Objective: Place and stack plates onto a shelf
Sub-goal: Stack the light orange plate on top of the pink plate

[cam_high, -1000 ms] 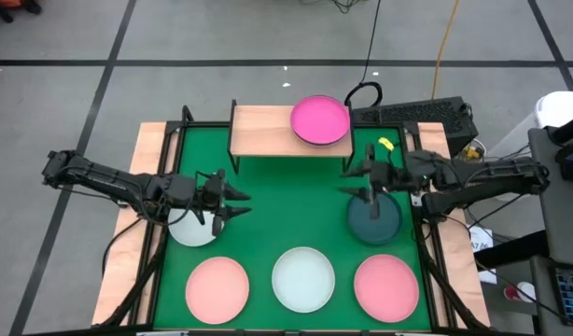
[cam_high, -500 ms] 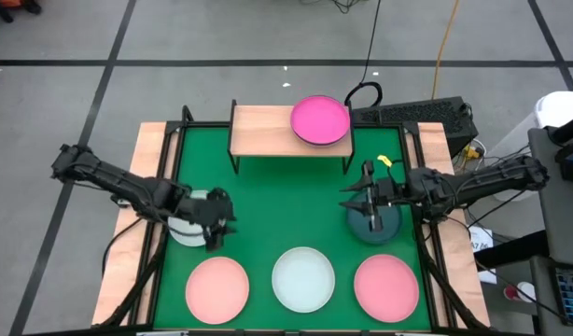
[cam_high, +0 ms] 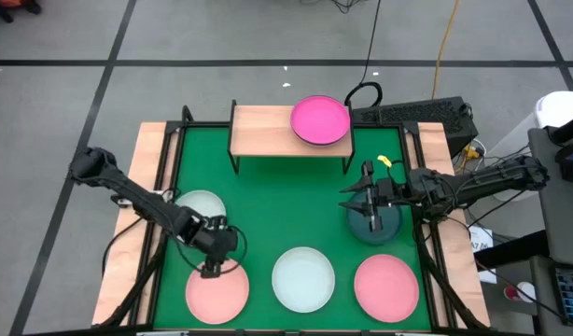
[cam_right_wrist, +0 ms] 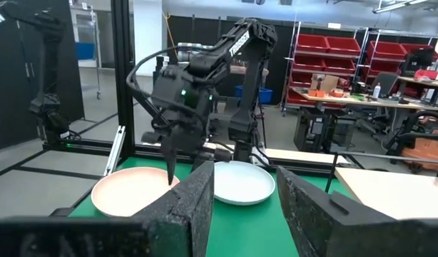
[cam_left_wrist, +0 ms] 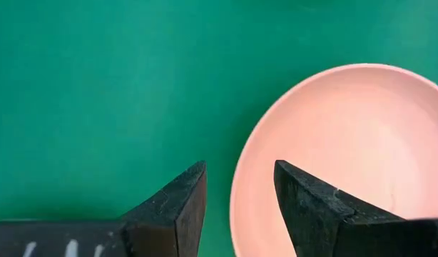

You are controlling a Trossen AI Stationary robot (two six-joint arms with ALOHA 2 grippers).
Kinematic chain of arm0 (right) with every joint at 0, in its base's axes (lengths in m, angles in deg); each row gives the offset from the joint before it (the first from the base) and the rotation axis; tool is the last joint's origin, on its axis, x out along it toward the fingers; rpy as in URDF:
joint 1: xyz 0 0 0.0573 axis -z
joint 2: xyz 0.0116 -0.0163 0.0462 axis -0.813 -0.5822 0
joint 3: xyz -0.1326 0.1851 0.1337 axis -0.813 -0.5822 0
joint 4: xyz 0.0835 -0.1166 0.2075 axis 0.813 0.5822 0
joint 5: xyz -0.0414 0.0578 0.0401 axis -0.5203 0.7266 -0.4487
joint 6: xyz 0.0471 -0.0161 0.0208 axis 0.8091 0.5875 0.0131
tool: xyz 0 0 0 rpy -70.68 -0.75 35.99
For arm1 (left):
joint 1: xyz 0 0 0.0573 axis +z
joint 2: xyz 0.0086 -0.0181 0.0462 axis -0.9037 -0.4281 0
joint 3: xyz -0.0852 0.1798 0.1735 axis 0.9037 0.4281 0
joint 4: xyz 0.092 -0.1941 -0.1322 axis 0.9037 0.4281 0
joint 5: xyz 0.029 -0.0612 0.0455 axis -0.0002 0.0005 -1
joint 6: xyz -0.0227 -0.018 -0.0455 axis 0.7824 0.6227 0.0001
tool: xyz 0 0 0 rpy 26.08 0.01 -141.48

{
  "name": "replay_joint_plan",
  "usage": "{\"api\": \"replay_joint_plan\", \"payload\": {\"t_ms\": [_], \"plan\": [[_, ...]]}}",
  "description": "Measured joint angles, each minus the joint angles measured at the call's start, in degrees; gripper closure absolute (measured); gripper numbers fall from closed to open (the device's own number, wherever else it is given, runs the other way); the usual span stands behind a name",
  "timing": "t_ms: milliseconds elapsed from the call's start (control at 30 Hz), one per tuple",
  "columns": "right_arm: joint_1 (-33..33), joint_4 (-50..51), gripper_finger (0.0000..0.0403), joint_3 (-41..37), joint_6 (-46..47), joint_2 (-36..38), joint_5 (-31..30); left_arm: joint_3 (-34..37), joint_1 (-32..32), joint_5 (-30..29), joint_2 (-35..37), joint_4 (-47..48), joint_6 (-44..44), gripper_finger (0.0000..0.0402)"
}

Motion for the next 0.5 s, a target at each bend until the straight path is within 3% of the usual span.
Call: {"api": "replay_joint_plan", "payload": {"t_ms": [500], "plan": [[0.0, -0.1, 0.0266, 0.0, 0.0, 0.0, 0.0, 0.0, 0.3, 3.0, -8.4, -2.8, -0.2, 0.0232]]}}
